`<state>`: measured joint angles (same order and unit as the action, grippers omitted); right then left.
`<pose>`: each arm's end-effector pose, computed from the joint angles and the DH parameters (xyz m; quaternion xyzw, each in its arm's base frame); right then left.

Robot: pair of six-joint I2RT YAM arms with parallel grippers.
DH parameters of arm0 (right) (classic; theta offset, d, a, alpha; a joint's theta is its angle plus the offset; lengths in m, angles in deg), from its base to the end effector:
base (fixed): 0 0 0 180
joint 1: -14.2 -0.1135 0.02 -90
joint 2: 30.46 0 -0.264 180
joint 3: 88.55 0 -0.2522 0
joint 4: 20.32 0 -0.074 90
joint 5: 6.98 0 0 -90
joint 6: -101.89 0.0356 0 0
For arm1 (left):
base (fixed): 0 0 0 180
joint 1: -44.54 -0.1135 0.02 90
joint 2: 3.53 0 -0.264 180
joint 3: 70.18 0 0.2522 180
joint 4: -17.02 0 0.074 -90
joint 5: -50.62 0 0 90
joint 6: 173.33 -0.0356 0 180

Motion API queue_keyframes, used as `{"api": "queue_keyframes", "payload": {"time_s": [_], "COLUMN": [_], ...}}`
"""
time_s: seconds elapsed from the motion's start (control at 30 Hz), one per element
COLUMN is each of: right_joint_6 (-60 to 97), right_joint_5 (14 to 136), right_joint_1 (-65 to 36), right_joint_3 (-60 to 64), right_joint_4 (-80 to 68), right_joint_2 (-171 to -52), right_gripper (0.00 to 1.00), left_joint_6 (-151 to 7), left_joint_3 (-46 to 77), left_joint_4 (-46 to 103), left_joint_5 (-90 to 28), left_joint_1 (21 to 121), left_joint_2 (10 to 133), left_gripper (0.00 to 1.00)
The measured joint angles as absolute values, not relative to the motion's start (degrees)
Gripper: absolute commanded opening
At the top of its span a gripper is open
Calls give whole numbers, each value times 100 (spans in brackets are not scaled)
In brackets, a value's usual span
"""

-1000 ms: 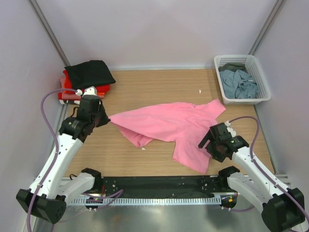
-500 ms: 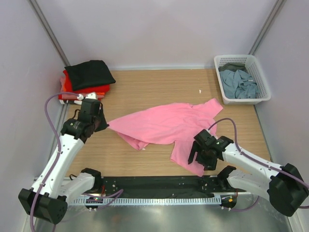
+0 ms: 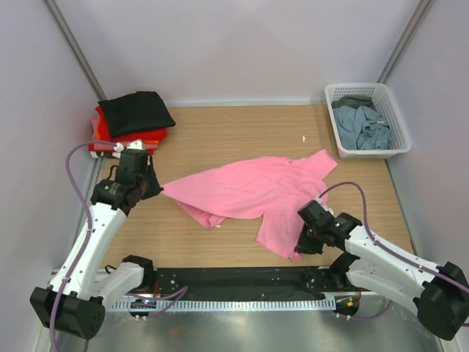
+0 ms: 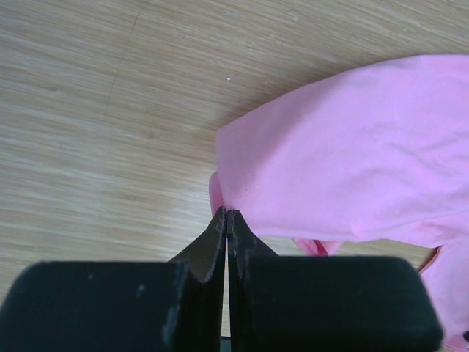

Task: Fold and stack the t-shirts
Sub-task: Flatten the tshirt out

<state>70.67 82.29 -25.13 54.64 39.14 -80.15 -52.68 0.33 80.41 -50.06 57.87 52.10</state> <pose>0.0990 0.0817 0.1542 0.1660 0.9741 0.1201 0.0958 0.1834 -0.0367 0.3145 -0.1728 0.9155 -0.0514 0.3596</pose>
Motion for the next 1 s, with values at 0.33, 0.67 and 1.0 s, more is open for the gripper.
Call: {"api": "queue_keyframes", "payload": {"time_s": [0.33,0.67,1.0], "right_joint_6": [6370,4932,3688], "right_joint_5": [9053,9433,9433], "right_joint_1": [-2517,-2517,-2517], "right_joint_3": [2371,-1137,-3235], "right_joint_4": [4300,4541,4423], "right_joint_2": [-7687,-7851,-7088], "right_gripper": [1,1,1], "left_joint_6": [-5386,-5593,-5987], "left_joint_3": [474,3604,5180], "left_joint_4": [8233,8434,8012], "left_joint_5": [-4506,-4003,-3631], "left_joint_1": [5778,5774,5771], "left_joint_2": [4832,4487,3656], "left_gripper": [0,0,0]}}
